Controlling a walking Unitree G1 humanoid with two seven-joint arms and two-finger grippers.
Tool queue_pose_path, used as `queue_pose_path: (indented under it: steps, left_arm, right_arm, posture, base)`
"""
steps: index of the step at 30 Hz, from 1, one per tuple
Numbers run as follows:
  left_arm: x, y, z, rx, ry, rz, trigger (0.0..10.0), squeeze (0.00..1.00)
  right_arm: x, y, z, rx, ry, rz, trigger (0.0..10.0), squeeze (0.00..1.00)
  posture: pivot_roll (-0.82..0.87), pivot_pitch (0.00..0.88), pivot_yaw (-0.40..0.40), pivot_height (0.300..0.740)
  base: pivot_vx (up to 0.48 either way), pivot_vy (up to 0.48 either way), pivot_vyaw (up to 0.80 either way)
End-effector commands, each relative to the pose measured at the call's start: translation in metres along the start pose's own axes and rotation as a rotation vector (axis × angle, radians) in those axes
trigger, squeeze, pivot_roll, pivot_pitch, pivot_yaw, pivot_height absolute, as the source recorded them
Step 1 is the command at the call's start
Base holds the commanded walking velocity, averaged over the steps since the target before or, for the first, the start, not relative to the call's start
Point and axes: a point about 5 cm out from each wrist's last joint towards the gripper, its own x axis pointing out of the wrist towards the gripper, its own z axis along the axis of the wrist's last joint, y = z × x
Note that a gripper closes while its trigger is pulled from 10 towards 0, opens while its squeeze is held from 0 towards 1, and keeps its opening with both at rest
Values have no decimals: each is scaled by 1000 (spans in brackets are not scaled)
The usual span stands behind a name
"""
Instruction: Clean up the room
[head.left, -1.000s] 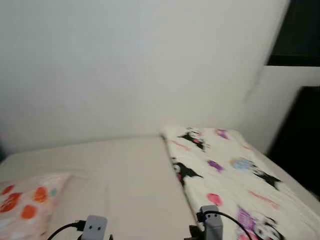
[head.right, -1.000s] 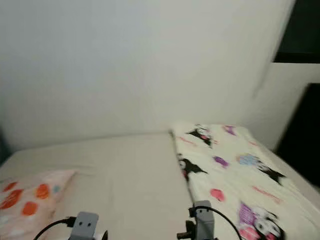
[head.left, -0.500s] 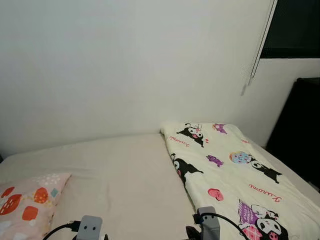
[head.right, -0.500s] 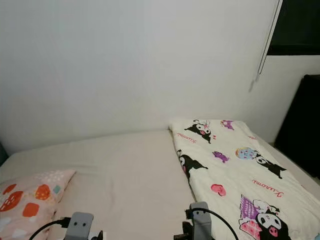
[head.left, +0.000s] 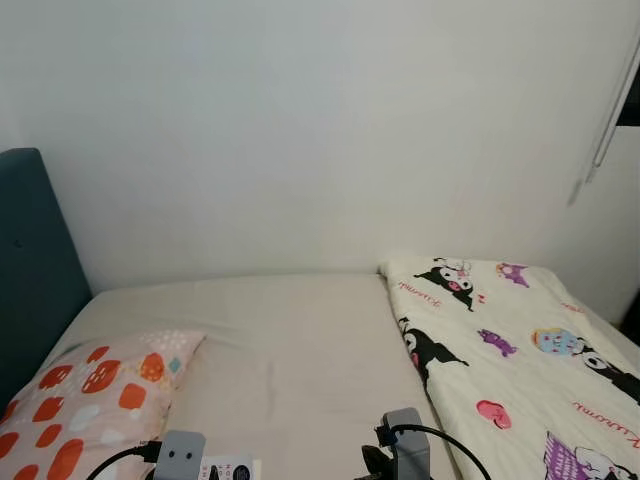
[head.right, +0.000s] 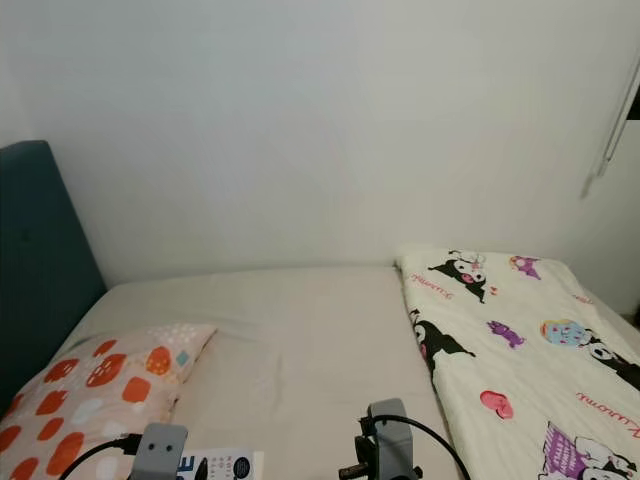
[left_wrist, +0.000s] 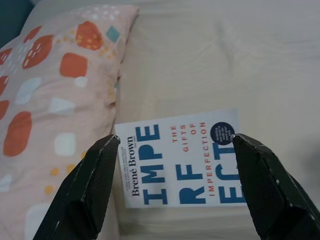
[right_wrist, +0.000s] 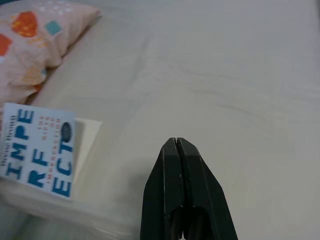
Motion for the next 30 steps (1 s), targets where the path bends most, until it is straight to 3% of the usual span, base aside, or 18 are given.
queue_pose_path:
  steps: [1, 4, 8, 13, 30]
  left_arm:
    - [-1, -1, -4, -2, 14, -3, 10000, 0]
    - [0, 0, -4, 1, 12, -5, 10000, 0]
    - [-1, -1, -5, 47, 16, -15, 10000, 0]
    - [-2, -3, -4, 46, 9, -18, 10000, 0]
    - [2, 6, -8, 13, 43, 25, 10000, 0]
  right_arm:
    - [-2, -3, -3, 5, -1, -13, 10000, 0]
    - [-2, -3, -3, 4, 1, -17, 10000, 0]
    - [-2, -2, -3, 7, -1, -20, 10000, 0]
    - [-2, -2, -3, 10, -3, -21, 10000, 0]
    - [-2, -3, -4, 10, 5, -18, 10000, 0]
  posture:
    - [-38, 72, -44, 740]
    - [-37, 72, -43, 740]
    - [-38, 75, -40, 740]
    - [-37, 76, -40, 740]
    - [-36, 80, -37, 740]
  base:
    - [0, 0, 0]
    - [0, 0, 0]
    - [0, -414, 0]
    - [0, -480, 0]
    - [0, 0, 0]
